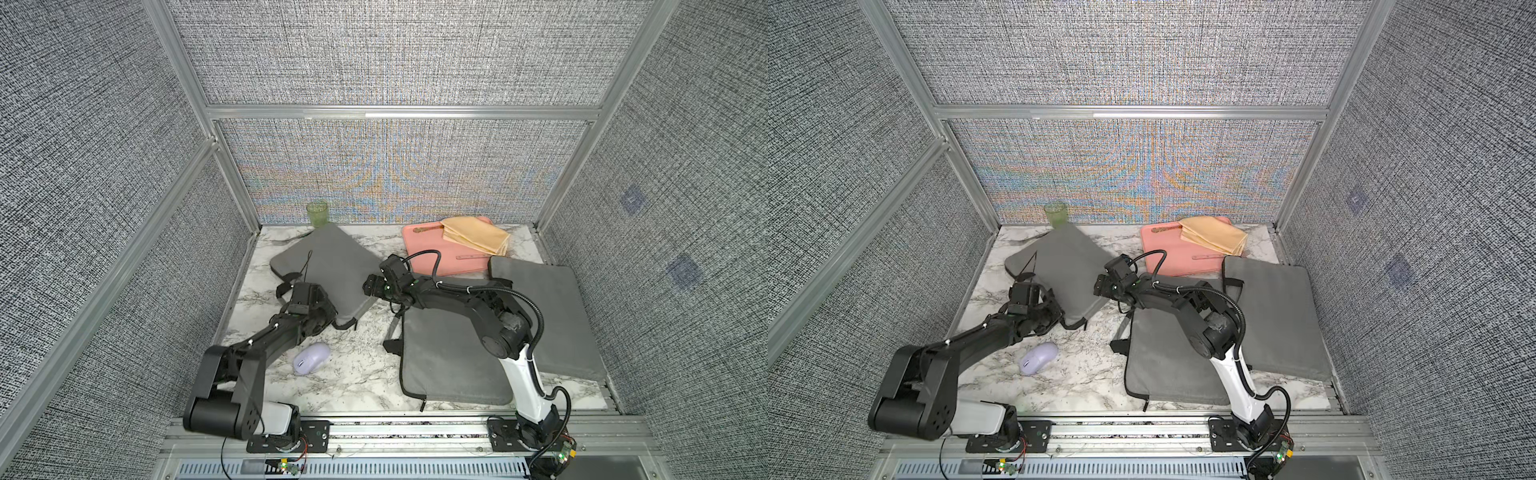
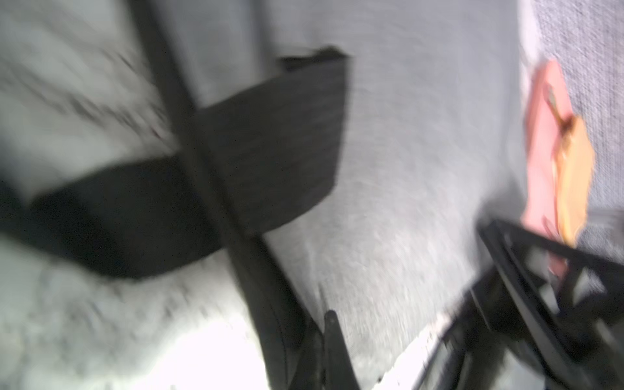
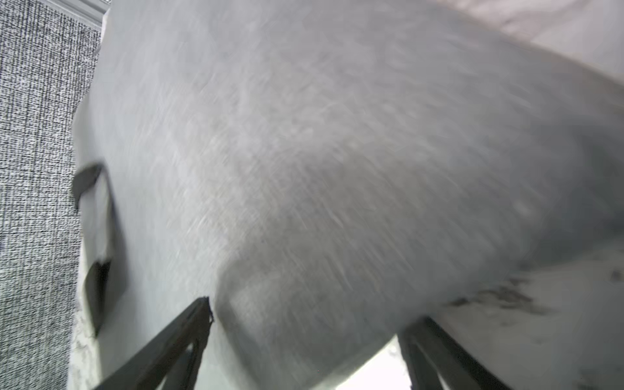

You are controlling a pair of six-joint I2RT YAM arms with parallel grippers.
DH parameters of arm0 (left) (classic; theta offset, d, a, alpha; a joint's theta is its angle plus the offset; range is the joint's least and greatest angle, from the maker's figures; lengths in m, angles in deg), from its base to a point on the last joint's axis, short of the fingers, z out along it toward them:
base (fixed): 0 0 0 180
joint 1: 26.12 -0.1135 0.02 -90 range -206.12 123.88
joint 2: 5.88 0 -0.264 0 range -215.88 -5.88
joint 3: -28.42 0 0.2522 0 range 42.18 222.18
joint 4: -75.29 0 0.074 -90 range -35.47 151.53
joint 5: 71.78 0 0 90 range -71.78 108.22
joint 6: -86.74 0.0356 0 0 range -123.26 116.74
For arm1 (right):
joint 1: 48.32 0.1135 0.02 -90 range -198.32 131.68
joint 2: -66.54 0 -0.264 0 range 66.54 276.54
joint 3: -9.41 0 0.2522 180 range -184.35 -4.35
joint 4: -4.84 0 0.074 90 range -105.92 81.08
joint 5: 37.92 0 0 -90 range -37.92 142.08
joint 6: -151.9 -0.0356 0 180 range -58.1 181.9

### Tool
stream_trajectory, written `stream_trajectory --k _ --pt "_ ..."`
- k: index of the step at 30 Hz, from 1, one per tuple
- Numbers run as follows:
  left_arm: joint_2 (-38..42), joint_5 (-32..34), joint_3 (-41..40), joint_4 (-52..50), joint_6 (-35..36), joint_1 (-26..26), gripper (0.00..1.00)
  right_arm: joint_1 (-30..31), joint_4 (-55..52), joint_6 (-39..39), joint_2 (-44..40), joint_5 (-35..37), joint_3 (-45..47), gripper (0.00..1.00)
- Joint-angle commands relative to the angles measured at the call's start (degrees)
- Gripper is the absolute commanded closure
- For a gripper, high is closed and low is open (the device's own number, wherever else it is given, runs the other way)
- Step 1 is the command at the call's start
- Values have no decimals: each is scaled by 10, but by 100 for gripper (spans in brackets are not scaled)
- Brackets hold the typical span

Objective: Put the mouse into the laptop bag
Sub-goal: Adjust the zippered laptop bag at the center of the board.

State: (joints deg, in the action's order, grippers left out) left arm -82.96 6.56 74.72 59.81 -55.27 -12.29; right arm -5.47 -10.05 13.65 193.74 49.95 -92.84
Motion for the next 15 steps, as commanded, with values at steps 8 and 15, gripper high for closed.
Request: stream_trajectory --k 8,15 --pt "12 -8 -12 31 -56 74 100 -4 -109 80 -23 -13 -21 11" --pt "8 21 18 2 -53 91 61 -4 -66 130 -118 -22 76 13"
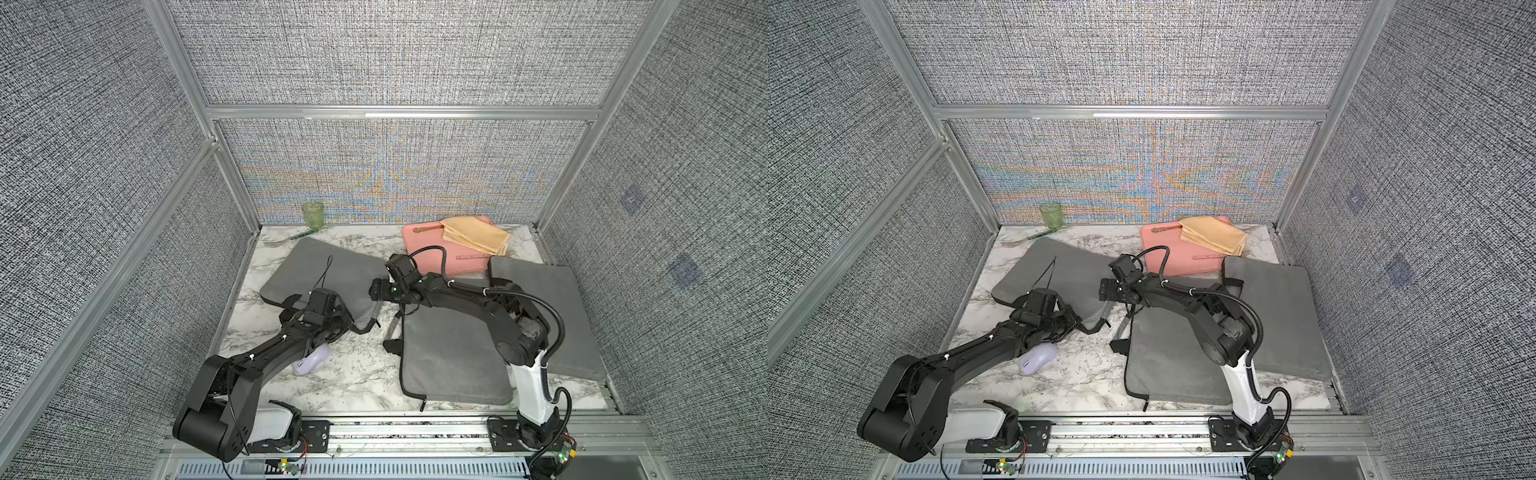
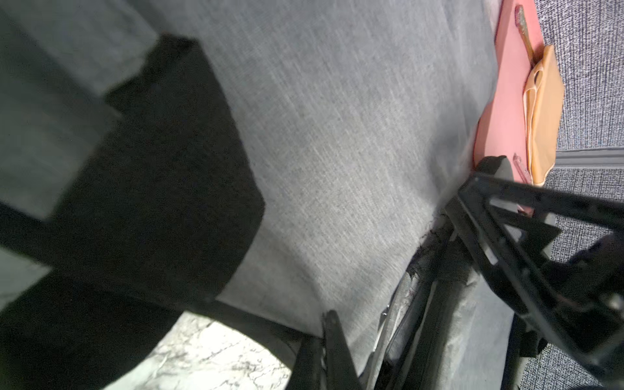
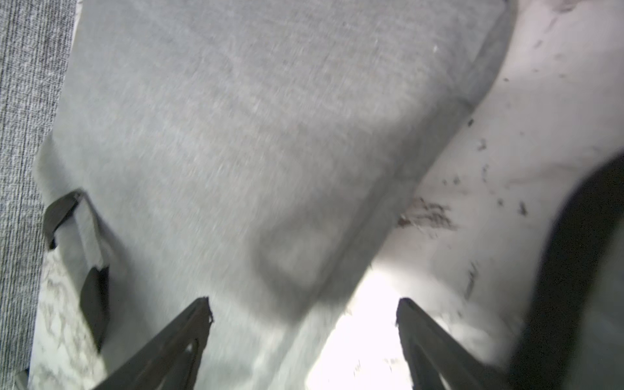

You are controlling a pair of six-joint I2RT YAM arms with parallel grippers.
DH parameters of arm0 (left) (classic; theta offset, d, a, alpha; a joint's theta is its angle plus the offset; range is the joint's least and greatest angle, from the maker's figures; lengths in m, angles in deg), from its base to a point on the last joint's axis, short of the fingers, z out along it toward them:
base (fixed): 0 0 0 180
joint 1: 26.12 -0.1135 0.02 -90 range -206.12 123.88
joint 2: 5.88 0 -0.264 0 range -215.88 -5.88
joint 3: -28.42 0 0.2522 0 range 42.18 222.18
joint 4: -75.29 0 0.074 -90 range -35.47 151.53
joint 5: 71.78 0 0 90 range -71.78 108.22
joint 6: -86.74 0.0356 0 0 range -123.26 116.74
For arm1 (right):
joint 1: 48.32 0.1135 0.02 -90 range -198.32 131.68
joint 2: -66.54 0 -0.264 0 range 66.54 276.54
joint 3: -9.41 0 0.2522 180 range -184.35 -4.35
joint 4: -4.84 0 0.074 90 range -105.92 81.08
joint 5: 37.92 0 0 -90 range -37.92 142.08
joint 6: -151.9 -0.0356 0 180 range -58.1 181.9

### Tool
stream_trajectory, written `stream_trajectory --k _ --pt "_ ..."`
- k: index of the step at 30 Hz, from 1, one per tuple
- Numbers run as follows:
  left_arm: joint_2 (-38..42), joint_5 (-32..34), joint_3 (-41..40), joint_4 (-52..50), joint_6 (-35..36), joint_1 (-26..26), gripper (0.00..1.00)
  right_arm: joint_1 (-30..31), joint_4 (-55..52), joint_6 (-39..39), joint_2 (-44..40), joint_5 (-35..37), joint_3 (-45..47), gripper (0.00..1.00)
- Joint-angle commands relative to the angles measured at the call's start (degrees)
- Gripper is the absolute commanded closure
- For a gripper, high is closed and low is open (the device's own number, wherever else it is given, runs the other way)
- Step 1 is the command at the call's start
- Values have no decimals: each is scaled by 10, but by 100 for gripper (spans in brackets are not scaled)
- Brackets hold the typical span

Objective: Put the mouse into the laptop bag
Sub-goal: Adjust the zippered laptop bag at the center of the board, then unzip the zipper on the zippered laptop bag.

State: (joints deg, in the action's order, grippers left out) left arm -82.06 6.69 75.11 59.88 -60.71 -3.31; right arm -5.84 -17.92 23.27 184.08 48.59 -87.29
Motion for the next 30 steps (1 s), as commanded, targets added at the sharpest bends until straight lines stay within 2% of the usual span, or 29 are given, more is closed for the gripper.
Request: stream_trajectory --k 1,2,4,5,8,11,14,17,22,30 --pt "2 30 29 -25 8 0 47 0 22 45 -34 -17 37 15" --pt "7 43 43 -52 18 -1 33 0 35 55 -45 -27 54 19" --pt "21 74 72 -100 37 -9 19 0 61 74 -63 -51 85 30" --pt "30 88 84 -124 48 -17 18 1 71 85 -68 -65 98 37" --pt "66 115 105 -165 78 -59 17 4 91 120 -85 -88 132 44" --pt "111 144 112 -189 124 -107 17 12 112 153 -101 -105 161 44" --pt "126 173 131 -233 160 -143 10 22 141 187 -112 -126 196 43" --pt "109 152 131 -235 174 -181 9 28 159 210 -112 -127 219 40" --pt "64 49 122 -190 152 -250 9 29 120 250 -73 -116 197 39" --pt "51 67 128 -178 156 -276 9 48 81 297 -34 -91 170 40"
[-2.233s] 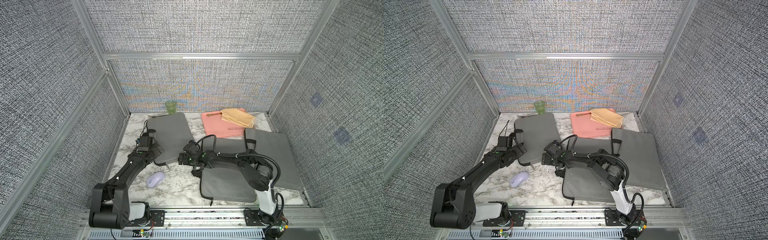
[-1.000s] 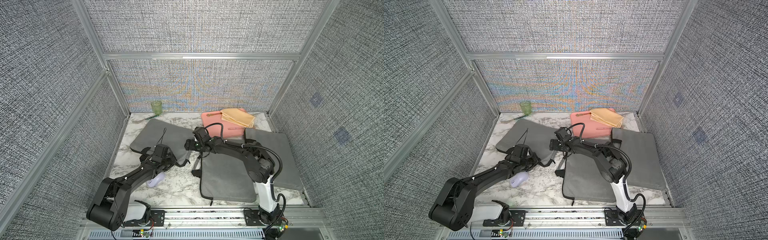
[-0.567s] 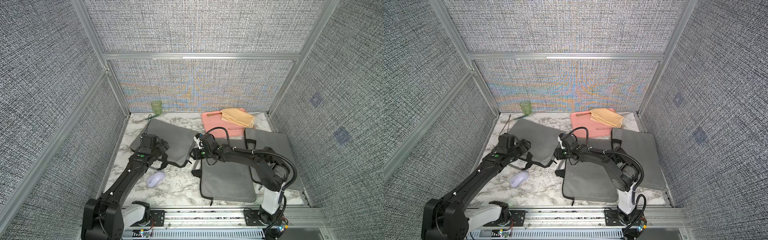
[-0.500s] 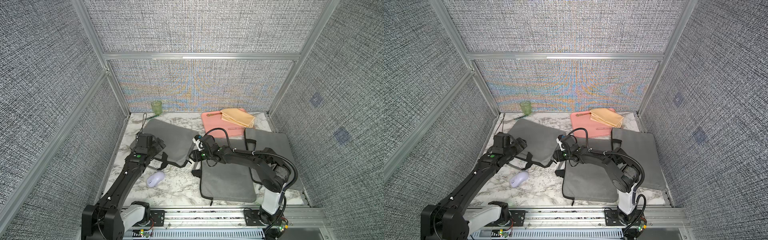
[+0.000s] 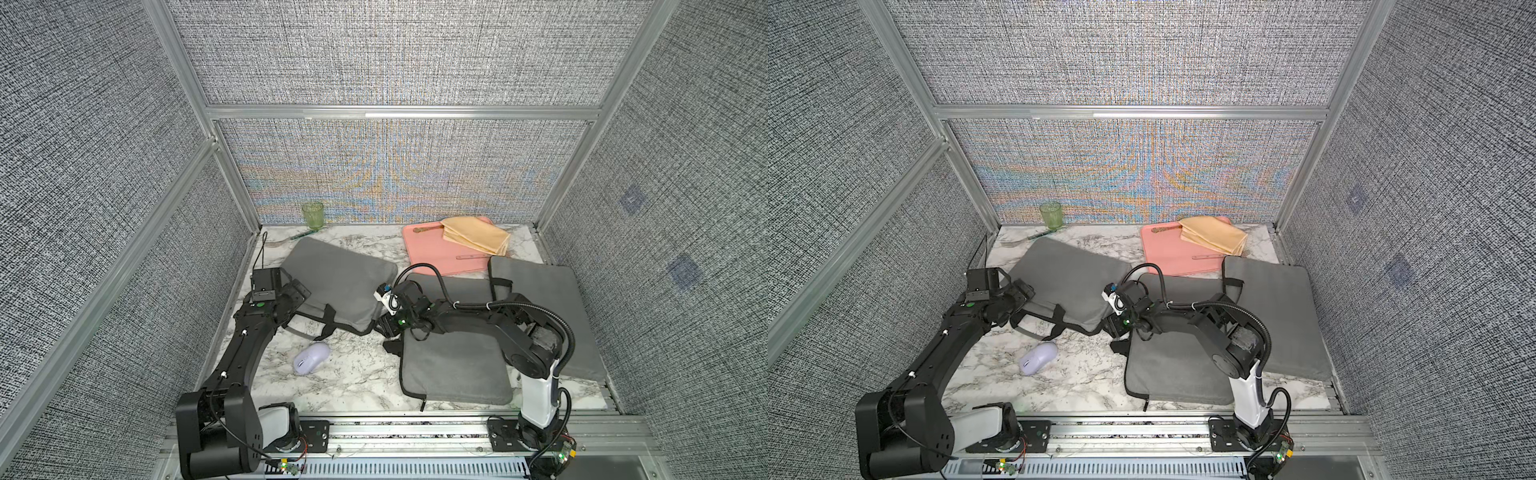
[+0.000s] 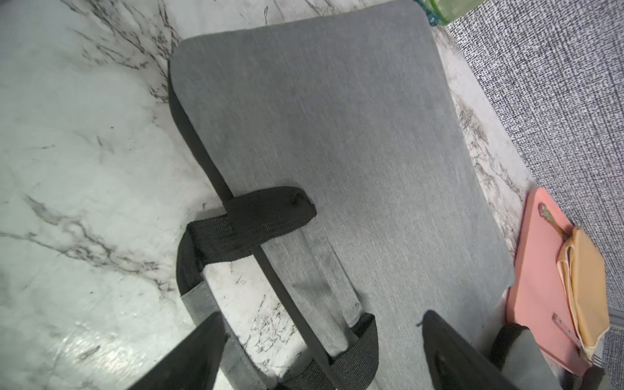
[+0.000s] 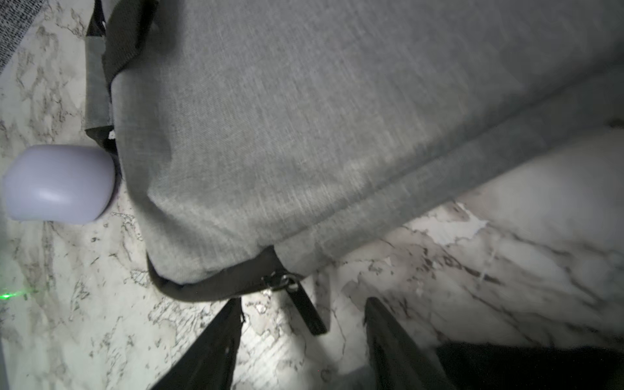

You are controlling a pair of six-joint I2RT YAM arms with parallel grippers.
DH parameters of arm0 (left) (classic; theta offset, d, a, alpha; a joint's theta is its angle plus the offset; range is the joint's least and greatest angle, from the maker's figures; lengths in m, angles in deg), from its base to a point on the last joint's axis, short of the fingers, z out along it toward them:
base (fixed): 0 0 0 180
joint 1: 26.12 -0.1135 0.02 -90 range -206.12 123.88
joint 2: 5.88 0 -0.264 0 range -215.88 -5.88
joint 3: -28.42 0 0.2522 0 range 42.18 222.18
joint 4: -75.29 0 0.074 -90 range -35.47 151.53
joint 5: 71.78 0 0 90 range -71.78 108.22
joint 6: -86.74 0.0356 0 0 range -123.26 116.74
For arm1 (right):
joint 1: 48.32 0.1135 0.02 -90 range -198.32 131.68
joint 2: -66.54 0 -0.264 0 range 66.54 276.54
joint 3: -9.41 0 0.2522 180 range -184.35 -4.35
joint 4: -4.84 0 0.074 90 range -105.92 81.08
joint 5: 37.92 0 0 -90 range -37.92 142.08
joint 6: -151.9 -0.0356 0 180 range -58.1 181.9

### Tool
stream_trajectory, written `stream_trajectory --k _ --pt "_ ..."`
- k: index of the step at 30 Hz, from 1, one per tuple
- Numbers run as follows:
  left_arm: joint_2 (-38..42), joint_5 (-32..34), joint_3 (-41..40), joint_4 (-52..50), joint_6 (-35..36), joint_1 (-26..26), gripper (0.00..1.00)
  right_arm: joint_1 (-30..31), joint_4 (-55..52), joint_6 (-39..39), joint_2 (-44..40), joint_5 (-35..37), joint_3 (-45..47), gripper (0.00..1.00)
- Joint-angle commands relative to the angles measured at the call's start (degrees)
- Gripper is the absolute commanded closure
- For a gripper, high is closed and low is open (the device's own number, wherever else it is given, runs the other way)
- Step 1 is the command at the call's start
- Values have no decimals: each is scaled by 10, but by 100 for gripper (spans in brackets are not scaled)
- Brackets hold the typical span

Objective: Put the mouse into the laptop bag
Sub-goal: Unzip the zipper on the zippered laptop bag.

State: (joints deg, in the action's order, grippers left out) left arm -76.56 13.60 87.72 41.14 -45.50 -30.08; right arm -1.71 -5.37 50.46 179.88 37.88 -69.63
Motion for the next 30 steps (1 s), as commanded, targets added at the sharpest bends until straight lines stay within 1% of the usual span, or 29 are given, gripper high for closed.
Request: stream_trajectory --k 1,4,7,8,10,13,14,18,21,24,27,28,29,30 --pt "-6 -5 -1 12 4 -14 9 11 -48 30 8 24 -7 41" --pt "-8 5 -9 20 4 -24 9 21 -55 41 4 39 -7 51" --pt "-13 3 -10 19 1 -34 9 25 -59 41 8 57 -7 68" --pt "-15 4 -11 22 3 -36 9 24 -59 40 9 61 -7 72" --pt "-20 6 -11 25 0 -42 9 25 -58 38 10 67 -5 82" --pt "-33 -16 -15 38 -13 -55 9 25 -55 31 5 77 0 97" --pt "-39 -26 -19 51 -16 -55 9 26 -53 28 1 78 3 100" --pt "-70 -79 -24 78 -33 -55 9 29 -46 16 -19 85 17 100" --pt "-113 -130 -18 97 -42 -55 9 33 -36 9 -39 80 31 100" --pt "-165 -163 -19 145 -55 -55 10 41 -29 6 -55 77 39 100" --pt "-211 -198 -27 202 -70 -55 22 53 -39 3 -52 84 29 100" --pt "-222 -208 -29 218 -76 -55 34 56 -46 -1 -46 85 21 100" --pt "-228 -213 -36 236 -83 -54 50 60 -53 -5 -40 85 12 100" --pt "-229 -213 -44 248 -91 -53 62 63 -58 -9 -35 84 6 100"
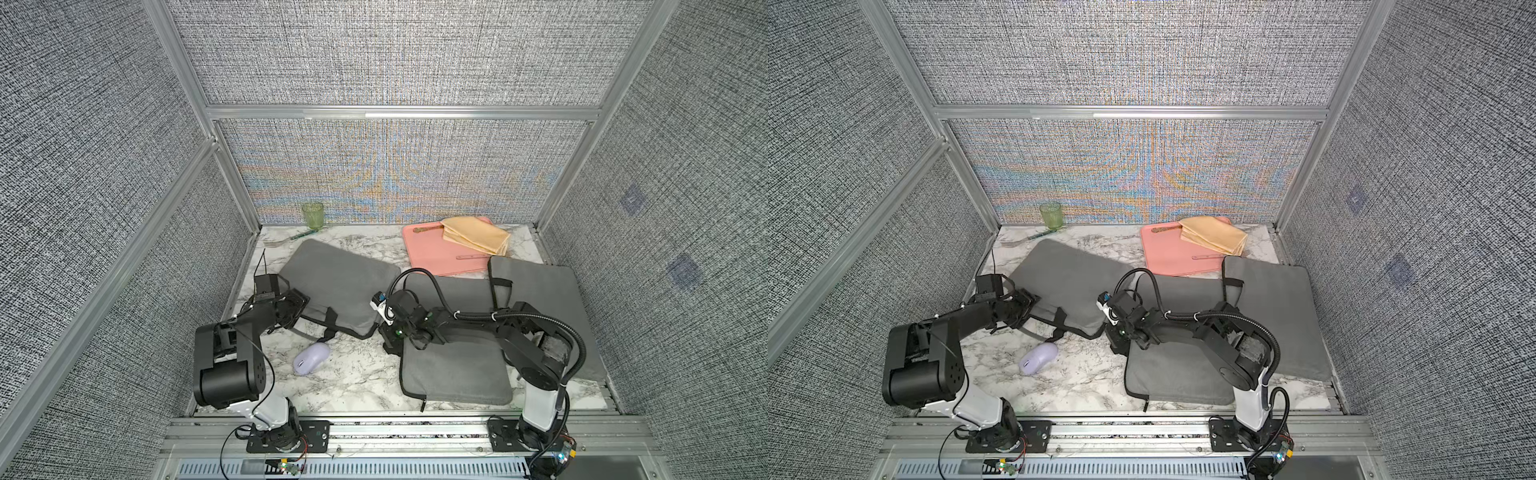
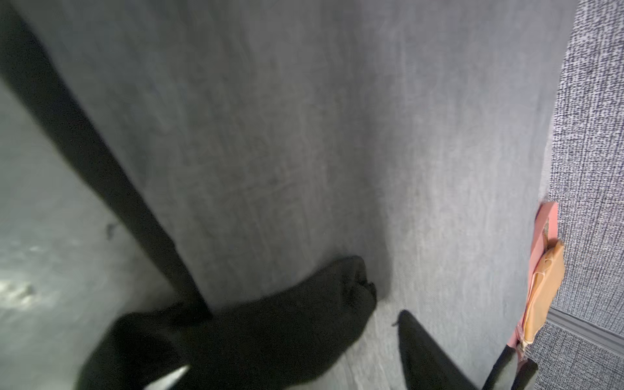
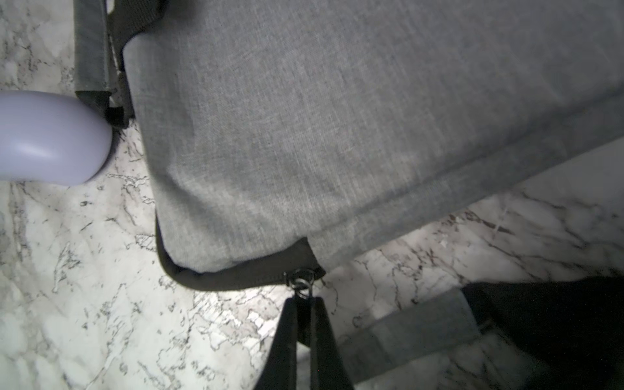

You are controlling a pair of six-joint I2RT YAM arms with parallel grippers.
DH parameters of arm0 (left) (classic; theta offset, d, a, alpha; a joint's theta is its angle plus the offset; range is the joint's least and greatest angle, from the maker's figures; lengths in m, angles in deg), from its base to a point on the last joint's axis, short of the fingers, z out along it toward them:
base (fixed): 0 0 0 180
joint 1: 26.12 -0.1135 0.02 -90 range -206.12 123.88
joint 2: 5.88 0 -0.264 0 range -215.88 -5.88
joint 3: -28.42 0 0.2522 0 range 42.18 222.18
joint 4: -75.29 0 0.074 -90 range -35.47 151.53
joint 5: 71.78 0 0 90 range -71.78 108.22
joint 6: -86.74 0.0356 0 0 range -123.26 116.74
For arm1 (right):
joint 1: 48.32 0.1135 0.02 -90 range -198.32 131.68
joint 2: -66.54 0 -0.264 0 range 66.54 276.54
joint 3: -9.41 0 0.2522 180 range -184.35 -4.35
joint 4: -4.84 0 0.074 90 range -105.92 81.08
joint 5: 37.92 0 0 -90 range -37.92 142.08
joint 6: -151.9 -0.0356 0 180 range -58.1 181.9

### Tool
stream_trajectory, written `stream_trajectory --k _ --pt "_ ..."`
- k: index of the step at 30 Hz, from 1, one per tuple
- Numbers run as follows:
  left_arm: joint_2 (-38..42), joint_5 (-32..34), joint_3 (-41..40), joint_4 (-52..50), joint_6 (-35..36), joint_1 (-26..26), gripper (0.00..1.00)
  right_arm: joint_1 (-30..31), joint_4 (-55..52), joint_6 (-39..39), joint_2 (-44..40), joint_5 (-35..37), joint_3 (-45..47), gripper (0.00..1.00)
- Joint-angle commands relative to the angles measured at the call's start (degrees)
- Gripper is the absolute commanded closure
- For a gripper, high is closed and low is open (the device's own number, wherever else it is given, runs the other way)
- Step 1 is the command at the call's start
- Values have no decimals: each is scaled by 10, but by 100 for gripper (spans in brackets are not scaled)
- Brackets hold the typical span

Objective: Put the mouse into the laptop bag
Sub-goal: Unzip the zipper on the zippered laptop bag.

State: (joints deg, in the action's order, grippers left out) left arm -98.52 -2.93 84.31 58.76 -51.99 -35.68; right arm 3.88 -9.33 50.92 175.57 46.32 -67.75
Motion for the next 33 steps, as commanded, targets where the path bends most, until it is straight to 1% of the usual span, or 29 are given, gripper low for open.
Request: stream_trajectory --k 1,2,3,9,13,17,19,21,24,26,27,28,29,30,31,32,33 --pt "-10 -48 -18 85 -34 4 77 15 -23 -16 12 -3 -21 100" --pt "-8 -42 -25 91 -42 5 97 24 -26 -19 15 -6 -26 100" --pt "-5 -37 -27 91 -47 7 100 33 -26 -21 16 -11 -29 100" --pt "13 -2 -44 93 -73 18 100 80 -5 -33 13 -65 -32 100" --pt "66 49 -59 63 -85 19 100 100 -6 -33 17 -74 -44 100" --pt "118 71 -85 55 -103 32 100 103 -20 -73 52 -79 -96 100" --pt "156 91 -106 48 -118 50 100 98 -60 -96 79 -48 -146 100" --pt "198 127 -131 39 -136 81 100 84 -93 -113 99 -23 -182 100" --pt "268 180 -159 12 -162 139 100 47 -111 -132 116 -16 -204 100" --pt "309 204 -173 -4 -176 168 64 21 -116 -132 118 -15 -210 100" --pt "336 213 -179 -18 -182 176 43 9 -121 -129 119 -6 -212 100" --pt "363 222 -184 -33 -185 179 26 -3 -129 -125 118 2 -216 100" --pt "385 233 -188 -44 -184 180 14 -13 -134 -124 117 9 -218 100" --pt "411 248 -190 -58 -178 181 4 -23 -137 -124 117 16 -220 100" --pt "434 269 -195 -67 -169 180 0 -35 -139 -123 117 17 -223 100" --pt "451 286 -204 -55 -154 180 1 -43 -143 -122 119 19 -226 100" --pt "466 304 -222 -21 -132 180 1 -52 -150 -122 123 28 -234 100"
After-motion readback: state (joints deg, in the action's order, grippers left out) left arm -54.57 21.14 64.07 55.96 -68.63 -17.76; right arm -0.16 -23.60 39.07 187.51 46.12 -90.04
